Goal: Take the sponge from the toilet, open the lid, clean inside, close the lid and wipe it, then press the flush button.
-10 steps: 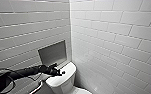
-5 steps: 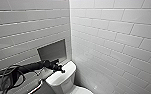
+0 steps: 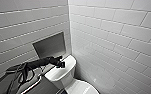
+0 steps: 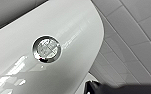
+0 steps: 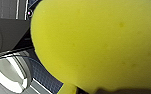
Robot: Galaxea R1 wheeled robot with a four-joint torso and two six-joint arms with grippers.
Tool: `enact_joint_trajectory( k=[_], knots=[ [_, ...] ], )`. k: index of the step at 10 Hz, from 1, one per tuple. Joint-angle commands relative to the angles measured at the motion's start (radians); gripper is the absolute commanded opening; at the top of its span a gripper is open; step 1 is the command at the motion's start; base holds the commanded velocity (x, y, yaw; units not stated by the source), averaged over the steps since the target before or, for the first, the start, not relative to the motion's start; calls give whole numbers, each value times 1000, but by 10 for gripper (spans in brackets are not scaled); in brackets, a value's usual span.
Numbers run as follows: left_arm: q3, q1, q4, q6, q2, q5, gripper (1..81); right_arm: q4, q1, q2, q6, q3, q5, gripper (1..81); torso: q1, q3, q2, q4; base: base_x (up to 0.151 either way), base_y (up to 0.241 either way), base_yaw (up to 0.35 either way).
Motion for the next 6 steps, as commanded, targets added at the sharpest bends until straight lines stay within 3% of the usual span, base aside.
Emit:
enact_joint_trajectory(
  k=[1, 6],
  knots=[
    [-38, -199, 0, 4, 7, 27, 10, 1, 0, -25, -1, 27, -70, 10, 0, 2, 0, 0, 0, 0, 0],
    [-147, -216, 20, 12, 30, -58, 10, -1, -6, -28, -1, 24, -70, 10, 1, -10, 1, 0, 0, 0, 0]
  ],
)
